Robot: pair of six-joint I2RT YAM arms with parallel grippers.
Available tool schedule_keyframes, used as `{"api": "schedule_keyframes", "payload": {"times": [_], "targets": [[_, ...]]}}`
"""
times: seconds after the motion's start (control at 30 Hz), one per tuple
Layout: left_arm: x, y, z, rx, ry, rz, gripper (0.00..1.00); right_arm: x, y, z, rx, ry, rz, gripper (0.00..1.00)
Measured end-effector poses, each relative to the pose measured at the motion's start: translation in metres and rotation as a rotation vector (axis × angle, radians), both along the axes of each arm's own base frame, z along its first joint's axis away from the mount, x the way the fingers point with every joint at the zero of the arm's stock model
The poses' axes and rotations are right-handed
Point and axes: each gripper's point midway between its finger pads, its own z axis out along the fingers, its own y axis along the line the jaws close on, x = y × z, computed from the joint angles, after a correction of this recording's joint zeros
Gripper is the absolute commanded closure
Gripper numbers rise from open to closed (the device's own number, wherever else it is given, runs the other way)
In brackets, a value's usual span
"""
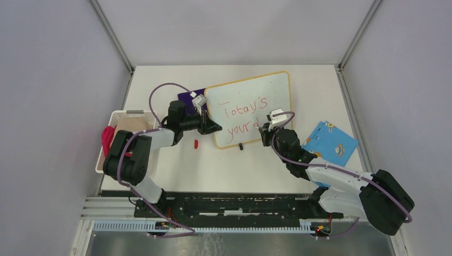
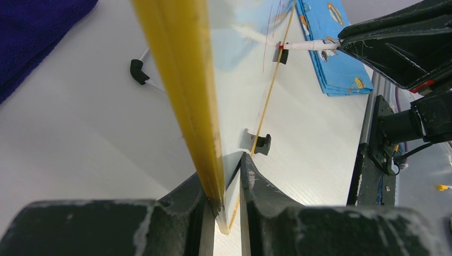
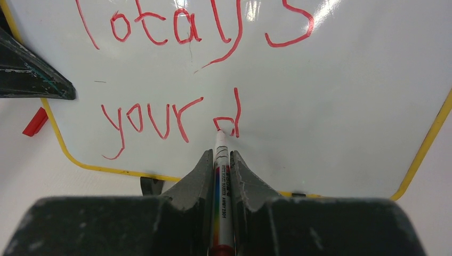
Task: Write a sentence on the whiteboard
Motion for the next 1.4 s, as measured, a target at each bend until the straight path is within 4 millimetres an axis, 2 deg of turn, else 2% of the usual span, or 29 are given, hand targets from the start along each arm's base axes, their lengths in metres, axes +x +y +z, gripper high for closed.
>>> {"api": "schedule_keyframes", "payload": {"times": [0.73, 0.9, 1.1, 1.4], "targets": [[0.000, 0.000, 0.000, 0.000, 0.000, 0.000, 0.98, -0.001, -0.012, -0.002, -0.016, -0.001, -0.046, 1.00], [0.000, 0.000, 0.000, 0.000, 0.000, 0.000, 0.98, 0.000, -0.014, 0.003, -0.006, -0.012, -0.052, 1.00], [0.000, 0.000, 0.000, 0.000, 0.000, 0.000, 0.98, -0.002, -0.017, 0.020, 0.028, -0.051, -0.057, 1.00], [0.000, 0.000, 0.000, 0.000, 0.000, 0.000, 0.98, 0.002, -0.024, 0.018, 0.015, -0.048, -0.091, 1.00]]}}
